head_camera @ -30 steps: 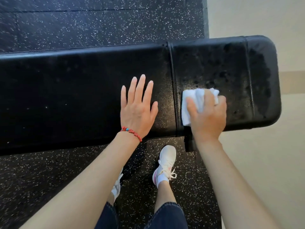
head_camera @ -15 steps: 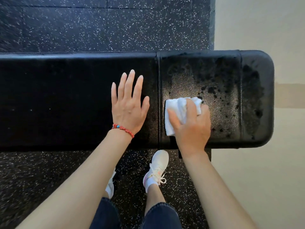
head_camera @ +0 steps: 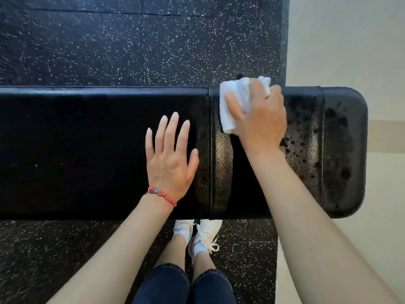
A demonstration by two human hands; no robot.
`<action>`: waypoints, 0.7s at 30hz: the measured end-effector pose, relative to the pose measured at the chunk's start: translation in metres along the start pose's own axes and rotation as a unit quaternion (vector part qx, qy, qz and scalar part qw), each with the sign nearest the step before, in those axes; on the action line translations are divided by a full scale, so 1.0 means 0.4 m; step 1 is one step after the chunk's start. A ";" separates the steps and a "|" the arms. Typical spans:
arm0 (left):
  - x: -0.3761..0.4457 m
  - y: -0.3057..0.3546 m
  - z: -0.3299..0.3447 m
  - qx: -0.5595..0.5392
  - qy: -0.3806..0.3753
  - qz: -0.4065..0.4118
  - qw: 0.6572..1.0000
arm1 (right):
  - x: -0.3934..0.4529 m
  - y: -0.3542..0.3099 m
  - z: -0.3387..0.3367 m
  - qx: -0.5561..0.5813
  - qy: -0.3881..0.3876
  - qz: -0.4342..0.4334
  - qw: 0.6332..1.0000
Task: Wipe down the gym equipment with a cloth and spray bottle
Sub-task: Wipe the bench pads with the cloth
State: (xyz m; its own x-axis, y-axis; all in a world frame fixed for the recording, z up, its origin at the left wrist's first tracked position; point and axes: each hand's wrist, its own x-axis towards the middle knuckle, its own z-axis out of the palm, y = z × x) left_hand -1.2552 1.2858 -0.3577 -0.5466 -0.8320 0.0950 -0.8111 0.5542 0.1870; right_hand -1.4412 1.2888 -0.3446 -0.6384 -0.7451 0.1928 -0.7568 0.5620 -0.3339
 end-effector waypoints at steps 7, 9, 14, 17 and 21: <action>0.051 0.036 0.008 -0.028 -0.024 0.041 0.998 | 0.045 0.032 -0.031 -0.015 -0.021 0.161 0.987; 0.052 0.037 0.008 -0.025 -0.030 0.040 0.998 | 0.009 -0.028 0.000 0.013 -0.007 0.071 0.997; 0.053 0.034 0.007 -0.018 -0.040 0.044 0.998 | 0.028 0.061 -0.010 -0.032 -0.028 0.005 0.999; 0.053 0.036 0.008 -0.018 -0.040 0.044 0.998 | 0.069 0.168 -0.060 -0.055 -0.057 0.166 0.983; 0.049 0.037 0.011 -0.020 -0.033 0.044 0.998 | 0.058 0.129 -0.069 -0.041 -0.028 0.214 0.976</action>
State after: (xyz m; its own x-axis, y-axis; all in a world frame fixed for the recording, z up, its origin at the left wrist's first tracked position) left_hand -1.2789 1.2776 -0.3575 -0.6294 -0.7755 0.0483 -0.7508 0.6231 0.2191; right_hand -1.4991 1.3103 -0.3320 -0.8909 -0.4542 -0.0003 -0.4335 0.8505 -0.2980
